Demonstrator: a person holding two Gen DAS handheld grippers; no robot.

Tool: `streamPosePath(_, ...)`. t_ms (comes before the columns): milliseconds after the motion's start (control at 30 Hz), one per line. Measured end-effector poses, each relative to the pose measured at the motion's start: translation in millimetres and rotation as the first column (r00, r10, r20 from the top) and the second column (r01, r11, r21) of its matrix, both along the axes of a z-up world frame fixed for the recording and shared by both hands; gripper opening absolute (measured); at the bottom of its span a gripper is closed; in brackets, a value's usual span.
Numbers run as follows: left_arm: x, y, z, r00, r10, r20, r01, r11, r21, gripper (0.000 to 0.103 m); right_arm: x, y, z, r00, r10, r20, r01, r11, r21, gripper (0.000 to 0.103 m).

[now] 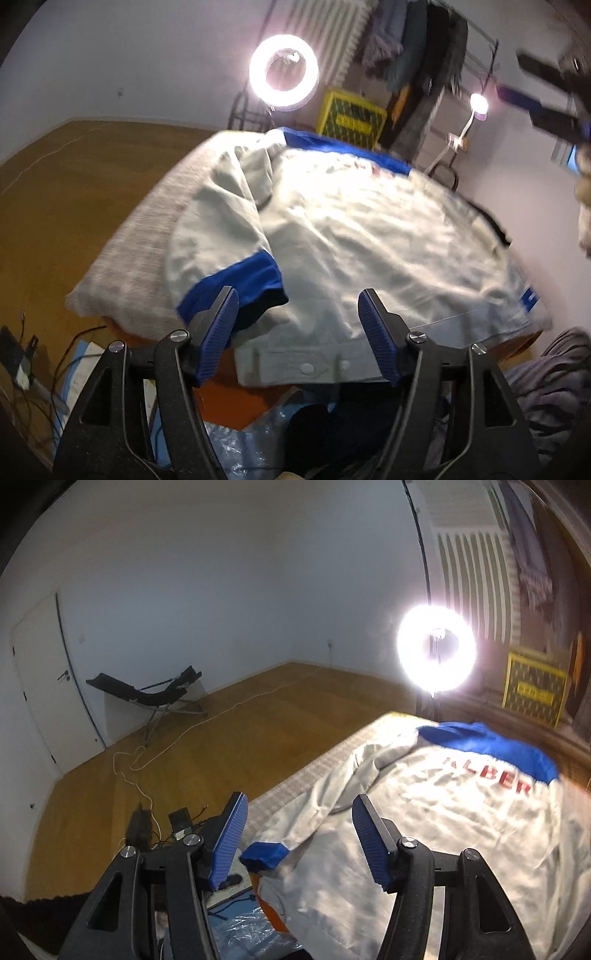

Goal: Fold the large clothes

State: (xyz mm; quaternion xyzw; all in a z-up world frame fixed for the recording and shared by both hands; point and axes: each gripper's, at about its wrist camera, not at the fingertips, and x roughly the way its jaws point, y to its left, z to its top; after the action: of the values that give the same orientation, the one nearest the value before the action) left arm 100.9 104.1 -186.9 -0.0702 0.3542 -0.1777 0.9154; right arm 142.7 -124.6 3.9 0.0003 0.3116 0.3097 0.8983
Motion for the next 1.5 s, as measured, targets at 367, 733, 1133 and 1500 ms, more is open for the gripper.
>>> streamPosePath(367, 71.1, -5.6, -42.9, 0.995, 0.097, -0.022, -0.092, 0.981, 0.172, 0.004, 95.9, -20.1, -69.5, 0.987, 0.032, -0.156, -0.021, 0.997, 0.075, 0.063)
streamPosePath(733, 32.8, 50.6, 24.7, 0.996, 0.083, 0.039, -0.074, 0.981, -0.18, 0.002, 230.8, 13.2, -119.9, 0.936, 0.066, -0.345, -0.003, 0.984, 0.178, 0.065)
streamPosePath(1133, 34.1, 51.4, 33.4, 0.997, 0.051, 0.065, -0.04, 0.987, -0.154, 0.002, 324.2, 53.3, -225.4, 0.778, 0.062, -0.625, 0.209, 0.913, 0.35, 0.051)
streamPosePath(1500, 24.2, 43.3, 25.5, 0.997, 0.038, 0.07, -0.033, 0.997, -0.074, 0.002, 338.1, 80.4, -207.2, 0.817, 0.009, -0.577, 0.188, 0.941, 0.281, 0.001)
